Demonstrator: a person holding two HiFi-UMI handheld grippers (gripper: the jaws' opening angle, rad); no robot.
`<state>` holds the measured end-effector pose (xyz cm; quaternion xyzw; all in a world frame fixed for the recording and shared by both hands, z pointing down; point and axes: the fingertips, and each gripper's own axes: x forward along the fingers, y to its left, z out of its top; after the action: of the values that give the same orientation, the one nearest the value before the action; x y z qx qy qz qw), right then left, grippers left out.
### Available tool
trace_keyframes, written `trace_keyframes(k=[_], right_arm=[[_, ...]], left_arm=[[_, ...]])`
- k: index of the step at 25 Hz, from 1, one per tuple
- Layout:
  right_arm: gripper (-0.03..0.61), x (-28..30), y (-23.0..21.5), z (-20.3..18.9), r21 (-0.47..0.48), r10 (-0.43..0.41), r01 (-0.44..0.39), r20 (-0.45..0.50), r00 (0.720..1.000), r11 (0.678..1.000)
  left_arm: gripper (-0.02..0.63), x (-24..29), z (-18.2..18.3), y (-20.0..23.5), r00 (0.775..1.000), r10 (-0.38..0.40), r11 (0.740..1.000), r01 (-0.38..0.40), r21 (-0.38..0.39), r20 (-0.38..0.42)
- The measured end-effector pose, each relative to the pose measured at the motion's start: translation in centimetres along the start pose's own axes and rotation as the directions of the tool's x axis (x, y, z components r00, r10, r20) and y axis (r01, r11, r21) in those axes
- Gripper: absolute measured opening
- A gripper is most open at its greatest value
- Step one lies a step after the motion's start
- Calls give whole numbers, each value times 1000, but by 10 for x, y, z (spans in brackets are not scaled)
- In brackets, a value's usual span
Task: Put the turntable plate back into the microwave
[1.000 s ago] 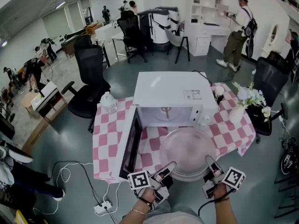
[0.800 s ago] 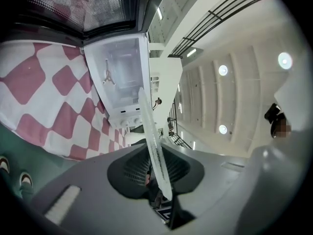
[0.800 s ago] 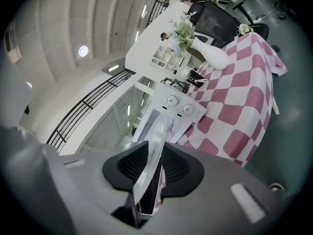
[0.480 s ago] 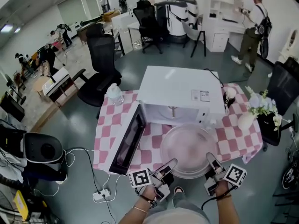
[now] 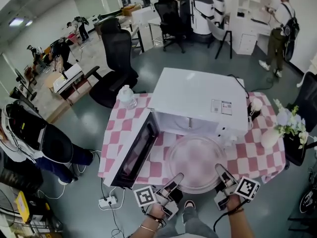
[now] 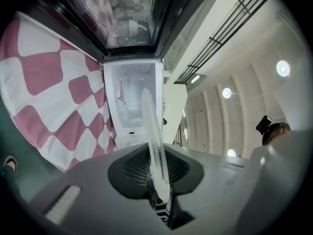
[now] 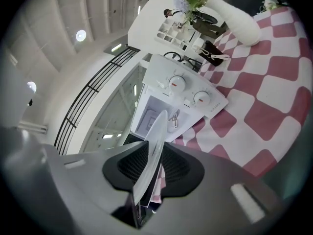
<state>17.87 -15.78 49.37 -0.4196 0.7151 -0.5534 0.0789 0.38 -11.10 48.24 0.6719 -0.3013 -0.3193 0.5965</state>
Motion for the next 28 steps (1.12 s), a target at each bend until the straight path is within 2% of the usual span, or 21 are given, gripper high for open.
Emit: trace_keyframes(k=[1, 2, 4, 6, 11, 16, 28], right_arm=[[91, 7, 1, 0, -7, 19, -19, -7, 1000, 1000], [91, 16, 7, 1, -33, 77, -77, -13, 997, 996], [91, 37, 27, 7, -112, 226, -228, -31, 974, 967], [91, 53, 31, 10, -144, 270, -274, -48, 962, 951], [92, 81, 16, 10, -131, 254, -261, -67, 965, 956], [92, 86, 6, 10, -111, 234, -241, -72, 969, 964], [94, 91, 12, 11, -151, 205, -217, -91, 975, 964]], left_arm=[[40, -1, 3, 4, 1000, -7, 1000, 7, -2, 18], [39, -2, 7, 8, 999, -12, 1000, 12, 2, 34], [38, -1, 15, 17, 998, -23, 1000, 22, 21, 61], [38, 1, 23, 27, 996, -34, 999, 32, 27, 85], [37, 8, 36, 48, 989, -42, 999, 45, -22, 142], [34, 9, 35, 54, 985, -52, 997, 61, -54, 163], [32, 11, 37, 48, 979, -70, 996, 78, -35, 193]])
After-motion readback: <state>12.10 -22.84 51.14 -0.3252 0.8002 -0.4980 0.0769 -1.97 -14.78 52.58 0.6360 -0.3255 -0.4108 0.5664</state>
